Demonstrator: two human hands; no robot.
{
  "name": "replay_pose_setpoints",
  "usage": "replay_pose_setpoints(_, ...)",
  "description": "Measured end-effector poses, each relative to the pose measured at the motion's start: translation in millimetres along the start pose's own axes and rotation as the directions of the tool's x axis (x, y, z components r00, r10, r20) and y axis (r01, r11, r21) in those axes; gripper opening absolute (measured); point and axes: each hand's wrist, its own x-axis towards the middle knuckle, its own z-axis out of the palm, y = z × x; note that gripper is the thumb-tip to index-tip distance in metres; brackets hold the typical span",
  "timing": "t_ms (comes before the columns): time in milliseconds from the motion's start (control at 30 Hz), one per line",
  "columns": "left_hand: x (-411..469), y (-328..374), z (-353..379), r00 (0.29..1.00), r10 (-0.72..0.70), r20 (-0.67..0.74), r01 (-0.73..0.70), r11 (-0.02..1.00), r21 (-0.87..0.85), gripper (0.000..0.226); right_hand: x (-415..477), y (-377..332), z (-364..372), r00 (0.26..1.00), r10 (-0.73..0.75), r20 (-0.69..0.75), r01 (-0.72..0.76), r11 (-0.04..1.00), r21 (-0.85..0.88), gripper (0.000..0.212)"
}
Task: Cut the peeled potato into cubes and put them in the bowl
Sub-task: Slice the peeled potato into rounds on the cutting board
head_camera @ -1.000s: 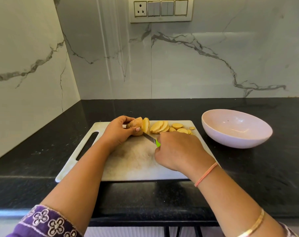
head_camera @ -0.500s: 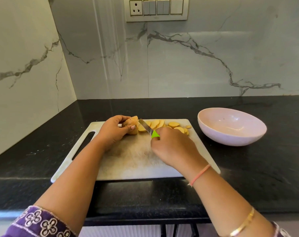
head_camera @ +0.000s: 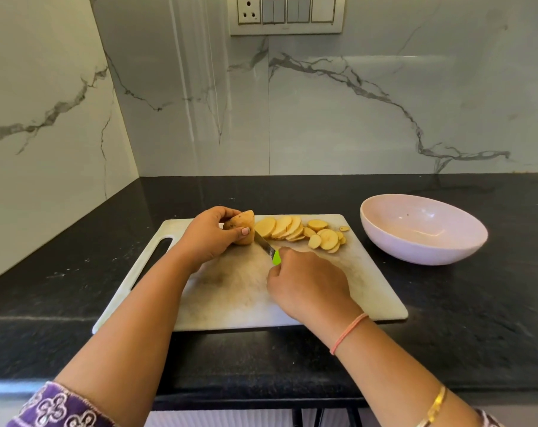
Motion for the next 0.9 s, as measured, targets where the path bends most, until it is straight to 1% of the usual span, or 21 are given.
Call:
replay_pose_setpoints(333,0,-1,6,1.000,0.014,0.021,-0.014,1.000,-0.027,0.047,3,18,-2,0.999,0.044,-0.001,-0.044,0.999,0.013,0.028)
replay_pose_setpoints(467,-1,-1,6,0.999,0.043,0.016,-0.043,0.999,0.022,0.047,5,21,-3,1.000,0.027,0.011,-0.028,0.997,0.069,0.028)
replay_pose_setpoints(500,-1,-2,6,0.999,0.041,0.009,-0.042,0.999,0.025,0.046,5,19,-2,1.000,0.016,-0.008,-0.015,0.995,0.103,0.029)
replay_pose_setpoints(567,0,-2,5,0.999,0.032,0.002,-0.032,0.999,0.017,0.046,4,15,-2,0.995,-0.002,-0.095,0.017,0.986,0.163,0.034)
replay_pose_setpoints(633,1,-1,4,1.000,0.029,0.002,-0.029,1.000,-0.002,0.045,3,12,-3,0.981,-0.027,-0.193,0.062,0.982,0.177,0.039)
replay_pose_setpoints(733,2,-2,3,1.000,0.031,-0.003,-0.031,0.999,-0.022,0.045,7,5,-5,0.953,-0.088,-0.290,0.130,0.983,0.132,0.038)
replay_pose_setpoints(800,1,-3,3,0.999,0.035,-0.003,-0.035,0.999,-0.024,0.045,10,1,-3,0.942,-0.121,-0.313,0.153,0.985,0.080,0.036)
replay_pose_setpoints(900,1,-3,3,0.999,0.045,-0.006,-0.045,0.999,-0.030,0.042,15,-2,0,0.938,-0.134,-0.318,0.149,0.989,0.021,0.034)
